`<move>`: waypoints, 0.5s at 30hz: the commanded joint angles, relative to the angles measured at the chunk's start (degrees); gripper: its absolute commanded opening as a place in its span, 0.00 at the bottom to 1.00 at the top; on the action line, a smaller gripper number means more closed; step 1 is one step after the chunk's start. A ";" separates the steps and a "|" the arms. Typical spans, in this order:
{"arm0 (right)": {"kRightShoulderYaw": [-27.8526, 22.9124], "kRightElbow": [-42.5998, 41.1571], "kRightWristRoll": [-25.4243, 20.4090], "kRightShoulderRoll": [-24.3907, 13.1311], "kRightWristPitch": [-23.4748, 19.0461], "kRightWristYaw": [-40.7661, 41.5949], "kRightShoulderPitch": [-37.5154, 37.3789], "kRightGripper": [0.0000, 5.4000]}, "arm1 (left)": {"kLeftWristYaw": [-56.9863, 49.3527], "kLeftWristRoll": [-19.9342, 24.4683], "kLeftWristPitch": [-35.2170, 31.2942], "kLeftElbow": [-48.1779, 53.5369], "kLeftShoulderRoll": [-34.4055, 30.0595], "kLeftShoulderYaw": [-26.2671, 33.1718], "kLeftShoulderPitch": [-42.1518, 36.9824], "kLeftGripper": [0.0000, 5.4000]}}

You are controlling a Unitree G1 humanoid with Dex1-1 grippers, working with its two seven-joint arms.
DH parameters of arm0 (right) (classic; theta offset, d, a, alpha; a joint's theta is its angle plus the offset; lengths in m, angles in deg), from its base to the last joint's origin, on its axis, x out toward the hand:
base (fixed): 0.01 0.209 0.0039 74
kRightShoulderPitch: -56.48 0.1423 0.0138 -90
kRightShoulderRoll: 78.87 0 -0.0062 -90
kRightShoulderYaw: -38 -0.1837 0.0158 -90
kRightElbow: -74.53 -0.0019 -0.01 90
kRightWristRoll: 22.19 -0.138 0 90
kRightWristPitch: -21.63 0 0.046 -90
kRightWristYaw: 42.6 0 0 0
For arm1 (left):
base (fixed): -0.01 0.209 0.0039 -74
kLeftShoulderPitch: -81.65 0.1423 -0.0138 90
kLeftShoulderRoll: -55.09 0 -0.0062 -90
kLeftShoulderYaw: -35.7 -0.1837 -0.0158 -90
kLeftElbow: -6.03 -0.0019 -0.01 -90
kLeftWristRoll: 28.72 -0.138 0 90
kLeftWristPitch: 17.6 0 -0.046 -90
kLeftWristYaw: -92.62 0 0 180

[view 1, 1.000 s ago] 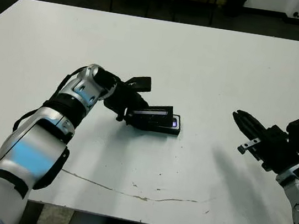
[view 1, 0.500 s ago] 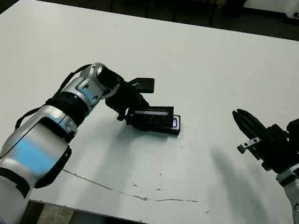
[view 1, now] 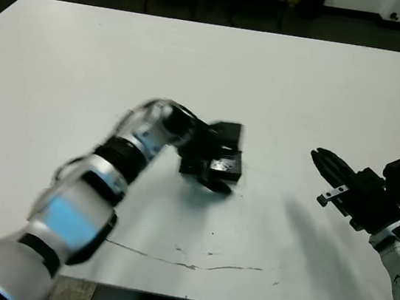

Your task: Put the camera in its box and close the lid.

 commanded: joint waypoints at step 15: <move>0.33 0.50 0.35 -0.25 -0.85 -0.17 -0.73 0.00 | -0.25 0.81 2.47 -1.69 -3.48 0.01 4.04 1.00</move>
